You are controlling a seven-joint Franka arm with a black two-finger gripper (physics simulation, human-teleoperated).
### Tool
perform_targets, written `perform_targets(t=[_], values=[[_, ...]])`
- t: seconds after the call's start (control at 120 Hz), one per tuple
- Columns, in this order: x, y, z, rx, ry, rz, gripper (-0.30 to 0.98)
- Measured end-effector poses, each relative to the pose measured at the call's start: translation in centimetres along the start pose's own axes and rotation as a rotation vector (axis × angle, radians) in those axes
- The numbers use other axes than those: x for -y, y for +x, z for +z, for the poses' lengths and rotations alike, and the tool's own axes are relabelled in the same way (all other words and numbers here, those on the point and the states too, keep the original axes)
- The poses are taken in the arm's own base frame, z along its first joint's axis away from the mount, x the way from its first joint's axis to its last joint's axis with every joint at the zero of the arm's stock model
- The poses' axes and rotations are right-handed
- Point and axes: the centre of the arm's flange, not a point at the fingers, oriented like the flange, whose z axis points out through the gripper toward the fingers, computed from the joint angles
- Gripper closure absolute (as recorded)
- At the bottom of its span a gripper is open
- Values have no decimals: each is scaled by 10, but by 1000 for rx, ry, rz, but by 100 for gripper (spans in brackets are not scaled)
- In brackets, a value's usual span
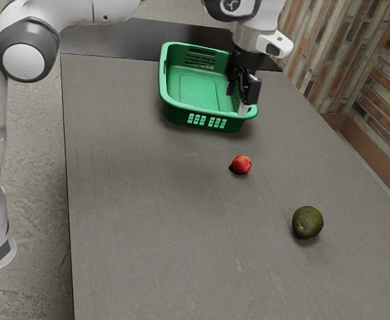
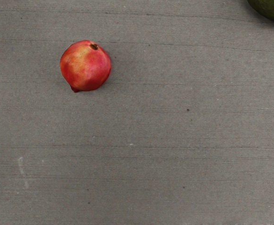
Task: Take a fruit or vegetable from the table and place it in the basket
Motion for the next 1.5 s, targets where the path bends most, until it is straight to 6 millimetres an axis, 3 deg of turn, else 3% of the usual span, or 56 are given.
perform_targets(t=[0.083,0.208,0.333,0.467,0.6,0.7,1.008,1.117,1.192,1.408,1.5], values=[[-3,1,3,5,0,4,1],[5,0,-10,-21,5,-10,1],[0,0,-7,-7,7,25,1],[-16,1,5,32,49,132,1],[-30,2,33,74,81,235,1],[-24,2,49,79,94,280,1],[11,-31,77,41,185,412,1],[44,-26,82,7,172,394,1],[54,-19,87,-19,156,395,0],[44,5,110,-88,121,459,1],[26,15,123,-107,108,503,1]])
